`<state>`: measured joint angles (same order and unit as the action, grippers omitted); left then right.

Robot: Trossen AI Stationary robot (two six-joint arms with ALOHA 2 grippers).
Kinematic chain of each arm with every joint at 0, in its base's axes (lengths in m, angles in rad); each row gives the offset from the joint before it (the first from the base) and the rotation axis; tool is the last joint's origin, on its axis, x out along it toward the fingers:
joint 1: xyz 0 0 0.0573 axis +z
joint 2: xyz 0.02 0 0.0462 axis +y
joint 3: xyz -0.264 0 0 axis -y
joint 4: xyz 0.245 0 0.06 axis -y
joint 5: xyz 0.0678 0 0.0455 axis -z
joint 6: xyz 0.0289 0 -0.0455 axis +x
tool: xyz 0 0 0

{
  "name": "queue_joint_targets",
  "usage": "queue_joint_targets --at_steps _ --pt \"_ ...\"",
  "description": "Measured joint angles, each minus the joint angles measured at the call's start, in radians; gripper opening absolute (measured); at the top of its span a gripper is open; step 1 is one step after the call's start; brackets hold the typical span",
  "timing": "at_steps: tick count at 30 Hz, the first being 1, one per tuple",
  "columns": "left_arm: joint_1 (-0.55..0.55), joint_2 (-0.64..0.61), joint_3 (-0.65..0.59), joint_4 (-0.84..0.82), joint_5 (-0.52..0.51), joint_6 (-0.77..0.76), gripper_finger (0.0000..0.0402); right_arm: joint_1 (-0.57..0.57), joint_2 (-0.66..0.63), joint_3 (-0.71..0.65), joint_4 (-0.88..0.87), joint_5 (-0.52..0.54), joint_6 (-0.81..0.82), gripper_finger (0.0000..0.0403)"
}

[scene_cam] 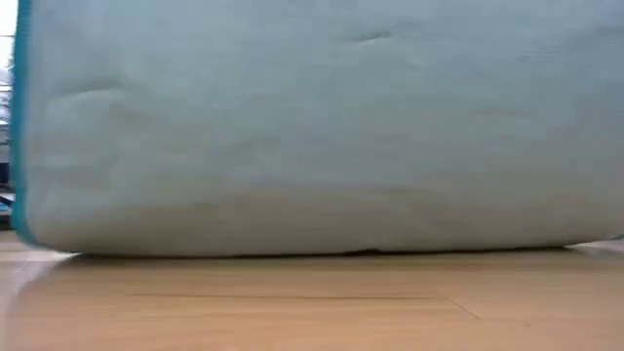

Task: Sort microfiber towel by color & place in baskets
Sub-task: Fold the blue towel

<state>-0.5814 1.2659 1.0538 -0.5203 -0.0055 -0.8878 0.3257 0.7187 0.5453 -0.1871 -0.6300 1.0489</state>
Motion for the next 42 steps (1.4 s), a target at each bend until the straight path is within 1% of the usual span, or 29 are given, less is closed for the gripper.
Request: queue_joint_targets --at_steps 5,10,15,18,20,23,26,29,32,37,42 --pt "-0.005 0.078 -0.013 -0.001 -0.016 -0.005 0.0001 -0.008 0.052 0.000 -0.026 0.028 -0.031 0.0000" --pt "-0.006 0.137 -0.014 0.016 -0.030 -0.031 0.0001 -0.039 0.107 0.000 -0.061 0.021 -0.043 0.0000" --pt "-0.032 0.149 -0.014 0.160 -0.034 -0.058 0.0001 -0.031 0.119 0.000 -0.058 -0.105 -0.044 0.0000" --pt "-0.055 0.149 -0.014 0.174 -0.085 -0.065 0.0001 -0.029 0.119 0.000 -0.067 -0.129 -0.077 0.0000" --pt "-0.064 0.150 -0.014 0.146 -0.134 -0.081 0.0001 -0.036 0.126 0.000 -0.098 -0.115 -0.107 0.0000" --pt "-0.068 0.150 -0.014 0.096 -0.187 -0.093 0.0001 -0.057 0.143 0.000 -0.153 -0.053 -0.159 0.0000" --pt "-0.063 0.150 -0.014 0.052 -0.209 -0.092 0.0002 -0.080 0.162 0.000 -0.197 0.027 -0.212 0.0000" --pt "-0.046 0.169 -0.014 0.036 -0.221 -0.088 0.0002 -0.108 0.180 0.000 -0.216 0.081 -0.262 0.0000" --pt "-0.036 0.187 -0.014 0.030 -0.226 -0.083 0.0002 -0.137 0.205 0.000 -0.218 0.107 -0.322 0.0000" --pt "-0.027 0.216 -0.015 0.022 -0.229 -0.091 0.0004 -0.191 0.252 0.000 -0.246 0.115 -0.424 0.0000" --pt "-0.023 0.222 -0.015 0.012 -0.250 -0.102 0.0005 -0.248 0.285 0.000 -0.270 0.162 -0.526 0.0000"
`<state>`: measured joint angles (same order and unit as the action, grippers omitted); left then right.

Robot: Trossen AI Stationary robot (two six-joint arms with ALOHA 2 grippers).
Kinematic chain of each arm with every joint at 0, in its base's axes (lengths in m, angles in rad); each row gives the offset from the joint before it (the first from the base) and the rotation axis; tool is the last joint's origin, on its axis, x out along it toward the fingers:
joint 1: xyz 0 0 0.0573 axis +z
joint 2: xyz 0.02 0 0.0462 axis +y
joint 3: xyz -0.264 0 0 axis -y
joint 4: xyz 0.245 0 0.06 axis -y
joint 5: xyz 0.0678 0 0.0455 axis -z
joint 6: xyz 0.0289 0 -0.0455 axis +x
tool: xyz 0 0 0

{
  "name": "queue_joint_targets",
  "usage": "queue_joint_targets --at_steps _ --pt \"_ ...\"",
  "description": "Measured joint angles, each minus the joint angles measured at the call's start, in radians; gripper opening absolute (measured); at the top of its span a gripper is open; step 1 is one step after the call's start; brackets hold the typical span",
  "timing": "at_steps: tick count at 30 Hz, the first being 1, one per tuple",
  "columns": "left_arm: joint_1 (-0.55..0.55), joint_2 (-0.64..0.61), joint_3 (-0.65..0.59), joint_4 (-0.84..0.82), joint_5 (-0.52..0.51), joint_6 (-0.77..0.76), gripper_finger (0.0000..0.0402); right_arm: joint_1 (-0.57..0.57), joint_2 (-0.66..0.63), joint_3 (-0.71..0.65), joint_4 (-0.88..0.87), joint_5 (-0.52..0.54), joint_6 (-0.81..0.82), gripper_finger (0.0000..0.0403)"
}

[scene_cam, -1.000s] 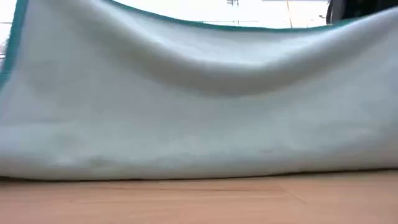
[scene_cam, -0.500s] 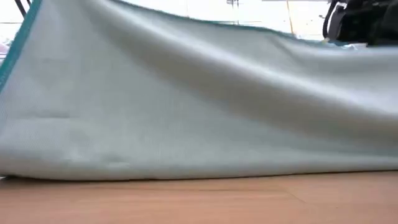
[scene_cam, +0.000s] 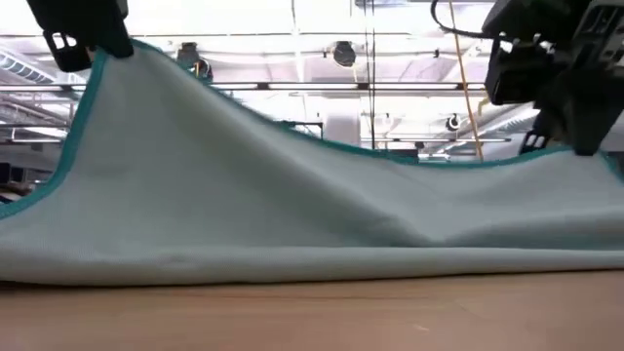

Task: Sort microfiber towel by color & place in baskets
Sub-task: Fold the blue towel

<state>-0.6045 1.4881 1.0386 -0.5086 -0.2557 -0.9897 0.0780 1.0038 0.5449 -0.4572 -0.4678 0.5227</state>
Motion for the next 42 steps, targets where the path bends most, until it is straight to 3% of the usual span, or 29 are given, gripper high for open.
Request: queue_joint_targets --at_steps 13,23,33,42 --pt "0.023 -0.001 0.000 -0.057 -0.033 -0.002 0.0003 -0.136 0.010 0.000 -0.032 0.004 -0.185 0.0000" --pt "0.066 -0.001 0.000 -0.115 -0.045 0.014 0.0008 -0.145 0.012 0.000 -0.029 0.128 -0.250 0.0000" --pt "0.068 -0.001 -0.016 -0.108 -0.035 -0.005 0.0016 -0.144 0.014 0.000 -0.026 0.162 -0.275 0.0002" --pt "0.084 -0.001 -0.016 -0.109 -0.042 -0.014 0.0054 -0.144 0.014 -0.001 -0.017 0.193 -0.276 0.0065"
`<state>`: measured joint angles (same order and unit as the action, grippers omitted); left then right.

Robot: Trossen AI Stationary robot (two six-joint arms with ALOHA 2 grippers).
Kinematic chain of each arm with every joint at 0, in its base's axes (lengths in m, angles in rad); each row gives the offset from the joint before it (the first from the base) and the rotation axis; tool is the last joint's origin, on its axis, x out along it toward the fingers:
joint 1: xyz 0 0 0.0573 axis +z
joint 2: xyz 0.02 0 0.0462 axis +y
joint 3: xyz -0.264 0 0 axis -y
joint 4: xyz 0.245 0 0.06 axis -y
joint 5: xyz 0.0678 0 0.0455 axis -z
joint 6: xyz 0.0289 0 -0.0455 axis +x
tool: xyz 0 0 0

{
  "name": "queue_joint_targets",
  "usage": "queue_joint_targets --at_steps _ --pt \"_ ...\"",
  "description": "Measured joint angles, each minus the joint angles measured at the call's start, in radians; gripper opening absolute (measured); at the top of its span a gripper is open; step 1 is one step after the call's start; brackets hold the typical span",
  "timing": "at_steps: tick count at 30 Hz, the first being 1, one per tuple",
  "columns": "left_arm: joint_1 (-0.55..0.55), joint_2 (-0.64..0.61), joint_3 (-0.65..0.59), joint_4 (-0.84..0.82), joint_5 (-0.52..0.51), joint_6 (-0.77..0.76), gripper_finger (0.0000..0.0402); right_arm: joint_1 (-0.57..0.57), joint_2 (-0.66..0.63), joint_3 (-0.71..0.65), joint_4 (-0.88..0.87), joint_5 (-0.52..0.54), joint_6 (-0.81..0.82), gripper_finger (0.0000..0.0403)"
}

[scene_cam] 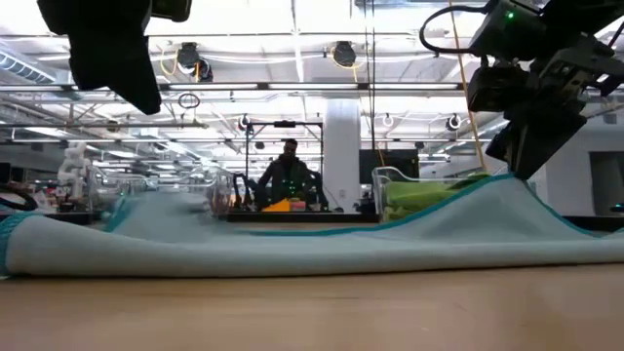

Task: Sort microfiber towel by color & place in baskets
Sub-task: Fold the blue towel

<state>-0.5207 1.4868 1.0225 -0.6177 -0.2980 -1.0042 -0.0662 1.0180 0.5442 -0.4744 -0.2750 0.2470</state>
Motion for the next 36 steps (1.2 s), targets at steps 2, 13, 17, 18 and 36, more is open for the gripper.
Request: queue_joint_targets --at_steps 2,13,17,18,36 --pt "0.006 0.000 0.000 -0.005 -0.001 -0.003 0.0065 0.000 0.000 0.000 0.000 0.034 0.011 0.0087" --pt "0.014 0.000 0.000 -0.038 0.015 -0.175 0.0090 0.000 0.000 0.000 0.000 0.200 0.146 0.0179" --pt "0.015 0.000 0.000 -0.037 0.021 -0.229 0.0090 0.000 -0.007 0.000 -0.001 0.186 0.234 0.0189" --pt "0.015 0.000 0.000 -0.035 0.030 -0.238 0.0090 0.000 -0.014 0.000 0.005 0.163 0.265 0.0189" --pt "0.034 -0.001 -0.141 0.259 -0.030 -0.202 0.0090 0.079 -0.049 -0.047 0.265 0.079 0.440 0.0083"
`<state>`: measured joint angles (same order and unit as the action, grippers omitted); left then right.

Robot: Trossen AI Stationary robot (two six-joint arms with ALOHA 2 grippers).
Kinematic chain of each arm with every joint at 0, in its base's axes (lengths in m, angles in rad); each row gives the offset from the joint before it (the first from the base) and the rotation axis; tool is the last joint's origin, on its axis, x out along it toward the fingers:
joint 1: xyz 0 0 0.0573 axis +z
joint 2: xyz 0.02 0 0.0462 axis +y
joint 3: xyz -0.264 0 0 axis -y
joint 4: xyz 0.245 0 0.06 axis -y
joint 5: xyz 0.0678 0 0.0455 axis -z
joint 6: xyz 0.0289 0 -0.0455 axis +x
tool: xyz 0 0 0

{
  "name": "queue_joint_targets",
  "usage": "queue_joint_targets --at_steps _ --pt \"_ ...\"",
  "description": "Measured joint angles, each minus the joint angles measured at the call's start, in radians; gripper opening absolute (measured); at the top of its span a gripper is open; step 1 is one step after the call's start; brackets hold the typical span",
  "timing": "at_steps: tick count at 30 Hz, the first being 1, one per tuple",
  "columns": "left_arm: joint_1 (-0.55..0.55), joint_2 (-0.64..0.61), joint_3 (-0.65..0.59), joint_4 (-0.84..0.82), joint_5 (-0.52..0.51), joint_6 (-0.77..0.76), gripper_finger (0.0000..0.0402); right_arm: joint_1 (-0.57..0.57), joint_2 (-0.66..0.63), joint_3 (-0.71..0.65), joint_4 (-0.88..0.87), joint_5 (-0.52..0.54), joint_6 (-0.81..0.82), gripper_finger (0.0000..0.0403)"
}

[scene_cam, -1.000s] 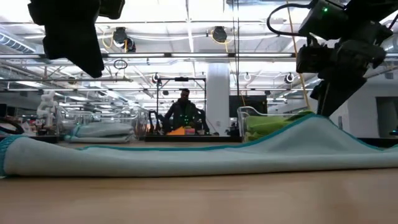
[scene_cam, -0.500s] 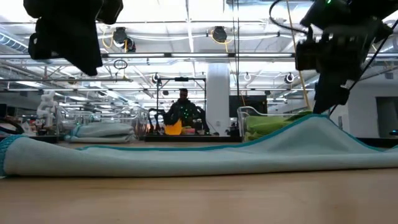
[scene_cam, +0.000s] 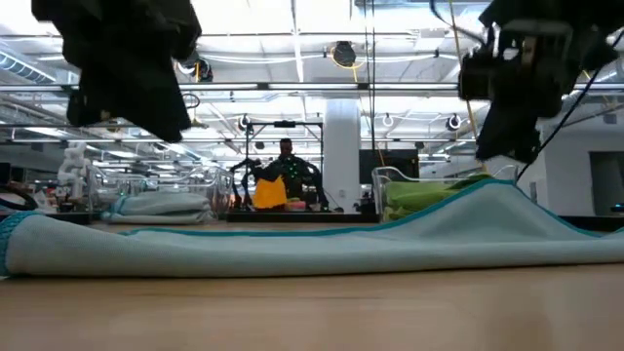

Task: Sort microfiber towel by color & place in baskets
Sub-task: Fold the blue towel

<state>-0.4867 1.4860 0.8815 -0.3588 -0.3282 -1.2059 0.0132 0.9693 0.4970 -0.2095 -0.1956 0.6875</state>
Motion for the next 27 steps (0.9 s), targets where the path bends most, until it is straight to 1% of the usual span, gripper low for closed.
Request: queue_joint_targets --at_steps 3,5,8,11,15,21,27 --pt "0.008 0.000 -0.071 0.143 0.011 0.031 0.0090 0.003 0.063 -0.028 0.095 -0.064 0.004 0.0056" --pt "0.011 0.000 -0.103 0.200 0.013 0.058 0.0090 0.015 0.092 -0.043 0.136 -0.074 0.007 0.0039" --pt "0.024 0.000 -0.143 0.207 0.012 0.093 0.0090 0.020 0.127 -0.065 0.168 -0.065 -0.019 0.0020" --pt "0.043 0.000 -0.194 0.208 0.015 0.120 0.0090 -0.003 0.169 -0.090 0.183 -0.049 -0.041 0.0005" --pt "0.070 0.001 -0.256 0.222 0.045 0.133 0.0090 -0.048 0.217 -0.112 0.185 -0.037 -0.045 0.0002" --pt "0.102 0.001 -0.367 0.434 0.077 0.184 0.0090 -0.110 0.283 -0.144 0.199 -0.002 -0.037 0.0003" --pt "0.114 -0.002 -0.418 0.452 0.106 0.153 0.0090 -0.146 0.305 -0.149 0.248 0.002 -0.067 0.0004"
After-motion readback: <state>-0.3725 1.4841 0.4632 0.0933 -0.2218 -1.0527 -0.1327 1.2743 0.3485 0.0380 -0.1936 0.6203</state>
